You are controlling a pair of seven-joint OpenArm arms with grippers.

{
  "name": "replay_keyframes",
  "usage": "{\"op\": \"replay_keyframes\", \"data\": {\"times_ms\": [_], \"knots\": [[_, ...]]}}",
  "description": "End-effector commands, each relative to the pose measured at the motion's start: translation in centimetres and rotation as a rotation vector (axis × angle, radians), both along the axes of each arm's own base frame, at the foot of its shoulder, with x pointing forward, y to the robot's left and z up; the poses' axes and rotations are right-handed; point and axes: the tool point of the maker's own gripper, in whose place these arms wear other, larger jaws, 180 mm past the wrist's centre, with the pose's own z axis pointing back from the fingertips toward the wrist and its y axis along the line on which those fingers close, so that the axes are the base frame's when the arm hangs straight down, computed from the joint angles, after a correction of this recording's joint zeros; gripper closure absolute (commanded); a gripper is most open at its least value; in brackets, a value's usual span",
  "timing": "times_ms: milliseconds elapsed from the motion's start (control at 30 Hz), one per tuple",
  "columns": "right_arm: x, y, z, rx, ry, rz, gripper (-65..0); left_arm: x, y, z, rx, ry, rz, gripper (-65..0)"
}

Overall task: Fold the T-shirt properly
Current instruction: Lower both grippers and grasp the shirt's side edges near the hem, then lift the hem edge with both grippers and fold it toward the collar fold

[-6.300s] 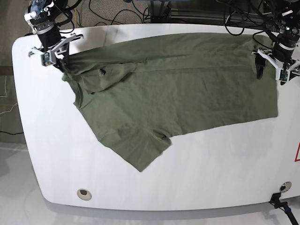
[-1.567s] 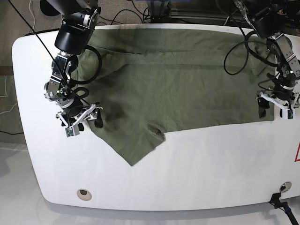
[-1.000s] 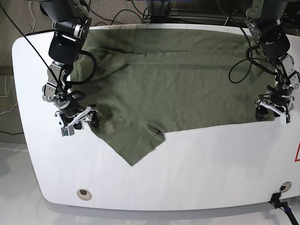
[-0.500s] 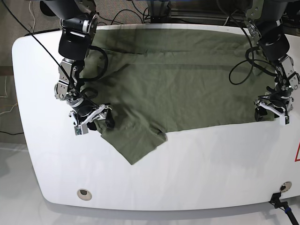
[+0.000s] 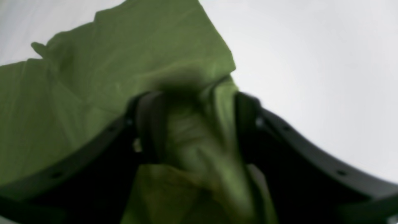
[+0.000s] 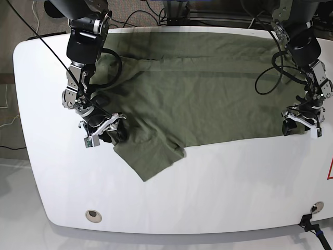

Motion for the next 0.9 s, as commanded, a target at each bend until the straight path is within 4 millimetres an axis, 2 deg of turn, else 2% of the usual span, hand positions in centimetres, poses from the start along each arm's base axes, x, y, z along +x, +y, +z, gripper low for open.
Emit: {"op": "replay_keyframes", "data": {"times_ms": [0,67,133,367,400,533,867], "knots": [[-0.21,-0.01,-0.44,-0.032,0.034,0.023,-27.3,1.23,0.94,2.19,0.014,-0.063,0.008,-50.2],[-0.22,-0.01,-0.46,-0.033,0.034,0.023,-23.0,1.22,0.95,2.18,0.015,-0.062,0.007,-49.0],[-0.22,-0.01,-0.46,-0.033,0.034,0.023,-19.0,1.22,0.95,2.18,0.015,-0.062,0.007,-44.3],[-0.22,-0.01,-0.46,-0.033,0.034,0.023,-10.4,1.35,0.90,2.27,0.013,-0.066,0.009,-9.7],[-0.22,-0.01,-0.46,-0.033,0.034,0.023,-9.3,1.41,0.90,2.33,0.013,-0.068,0.009,-7.1],[-0.22,-0.01,-0.46,-0.033,0.034,0.023,0.0,1.41,0.90,2.33,0.013,-0.068,0.009,-4.8],[-0.11,-0.04,-0.32,-0.036,0.031,0.024,0.0,1.46,1.02,2.61,0.017,-0.075,0.011,-4.5]]}}
